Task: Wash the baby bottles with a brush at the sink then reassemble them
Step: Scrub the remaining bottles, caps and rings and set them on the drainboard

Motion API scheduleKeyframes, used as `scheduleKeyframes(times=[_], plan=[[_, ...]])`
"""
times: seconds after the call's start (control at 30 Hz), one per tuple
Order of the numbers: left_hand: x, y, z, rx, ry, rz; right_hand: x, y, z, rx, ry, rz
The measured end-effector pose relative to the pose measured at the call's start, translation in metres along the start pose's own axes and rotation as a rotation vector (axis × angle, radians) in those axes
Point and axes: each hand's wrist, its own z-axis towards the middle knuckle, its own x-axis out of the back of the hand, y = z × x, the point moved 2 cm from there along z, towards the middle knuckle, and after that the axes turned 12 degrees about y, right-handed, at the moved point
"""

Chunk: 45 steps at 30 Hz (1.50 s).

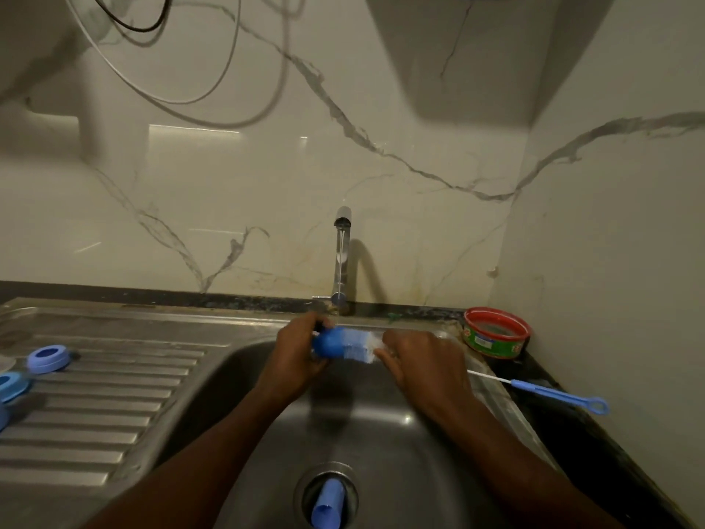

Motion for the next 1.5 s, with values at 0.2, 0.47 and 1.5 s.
scheduleKeyframes(times=[0.2,0.47,1.5], plan=[[-0.010,-0.007,-0.009,0.079,-0.139,0.045,0.002,-0.017,0.000,0.140,-0.014,-0.007],[-0.003,0.009,0.000,-0.014,-0.081,0.037,0.000,0.001,0.003,-0.091,-0.046,-0.036],[-0.006,0.005,-0.001,-0.037,-0.167,0.031,-0.009,0.005,0.003,-0.096,0.007,-0.048]])
